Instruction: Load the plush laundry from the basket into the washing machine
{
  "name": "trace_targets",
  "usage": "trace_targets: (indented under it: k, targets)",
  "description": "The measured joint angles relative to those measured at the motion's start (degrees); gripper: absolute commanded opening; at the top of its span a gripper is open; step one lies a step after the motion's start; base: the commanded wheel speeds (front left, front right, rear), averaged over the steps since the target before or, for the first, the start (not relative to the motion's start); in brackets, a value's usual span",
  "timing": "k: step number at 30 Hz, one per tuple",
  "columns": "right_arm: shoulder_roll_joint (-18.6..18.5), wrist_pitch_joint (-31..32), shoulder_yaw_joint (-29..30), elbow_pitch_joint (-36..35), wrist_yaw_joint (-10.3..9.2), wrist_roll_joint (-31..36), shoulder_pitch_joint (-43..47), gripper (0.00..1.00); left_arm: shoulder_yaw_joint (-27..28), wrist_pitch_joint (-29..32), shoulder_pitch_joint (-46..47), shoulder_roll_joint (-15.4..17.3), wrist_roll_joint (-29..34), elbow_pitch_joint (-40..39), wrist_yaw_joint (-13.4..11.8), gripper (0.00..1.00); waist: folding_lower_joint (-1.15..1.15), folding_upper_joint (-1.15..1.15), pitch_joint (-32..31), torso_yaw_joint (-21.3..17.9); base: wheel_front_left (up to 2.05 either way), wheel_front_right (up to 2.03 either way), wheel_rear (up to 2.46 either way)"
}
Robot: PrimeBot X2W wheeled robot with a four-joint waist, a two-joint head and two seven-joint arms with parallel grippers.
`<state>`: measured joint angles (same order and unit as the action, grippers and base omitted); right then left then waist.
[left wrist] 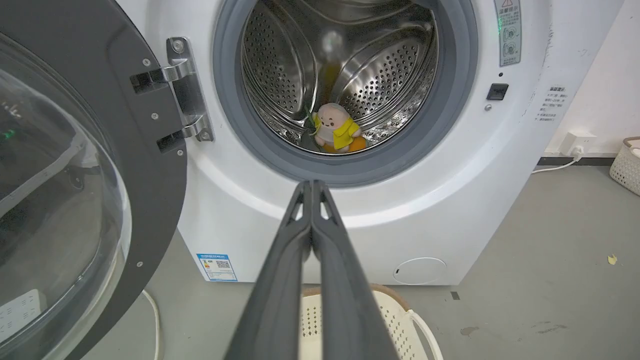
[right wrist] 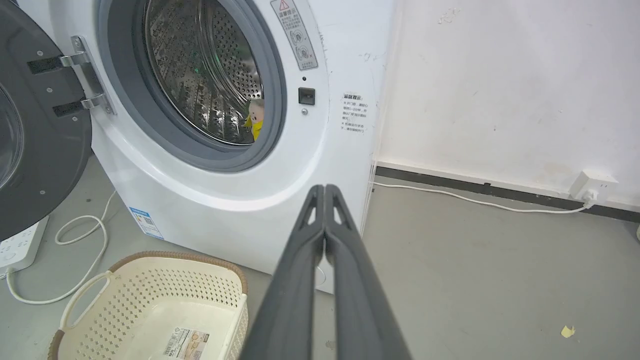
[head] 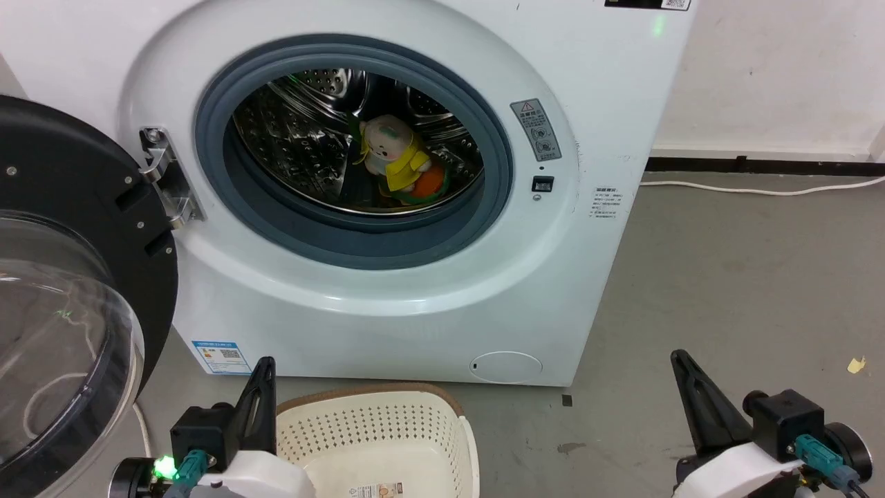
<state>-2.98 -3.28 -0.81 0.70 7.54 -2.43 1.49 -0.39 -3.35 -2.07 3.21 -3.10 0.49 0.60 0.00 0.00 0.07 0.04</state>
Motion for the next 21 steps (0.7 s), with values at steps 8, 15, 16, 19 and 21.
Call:
trace_targets:
  k: [8,15,16,19,21]
  targets:
    - [0.0,0.76,0.2,-0.18,0.0,0.55,-0.21,0.0,0.07,0.93,0.26,-0.13,0.63,-0.02,-0.42,0.0,0.0,0.0,-0.02,-0.01,0.0,0.0,0.0]
    - [0.0,1.7,0.36,-0.26,0.0,1.21,-0.65,0.0,0.11,1.8,0.89,-0.16,1.47,-0.1,-0.43,0.0,0.0,0.0,-0.04,-0.03,0.0,0.0,0.0]
    - [0.0,1.76,0.38,-0.27,0.0,1.42,-0.65,0.0,0.13,1.81,0.9,-0.16,1.54,-0.11,-0.43,0.0,0.0,0.0,-0.04,-0.03,0.0,0.0,0.0]
    - [0.0,2.22,0.48,-0.31,0.0,1.49,-0.66,0.0,0.14,2.29,0.93,-0.19,1.65,-0.14,-0.43,0.0,0.0,0.0,-0.05,-0.03,0.0,0.0,0.0]
    - [0.0,2.3,0.51,-0.32,0.0,1.57,-0.67,0.0,0.19,2.38,0.94,-0.2,2.03,-0.16,-0.43,0.0,0.0,0.0,-0.05,-0.04,0.0,0.0,0.0]
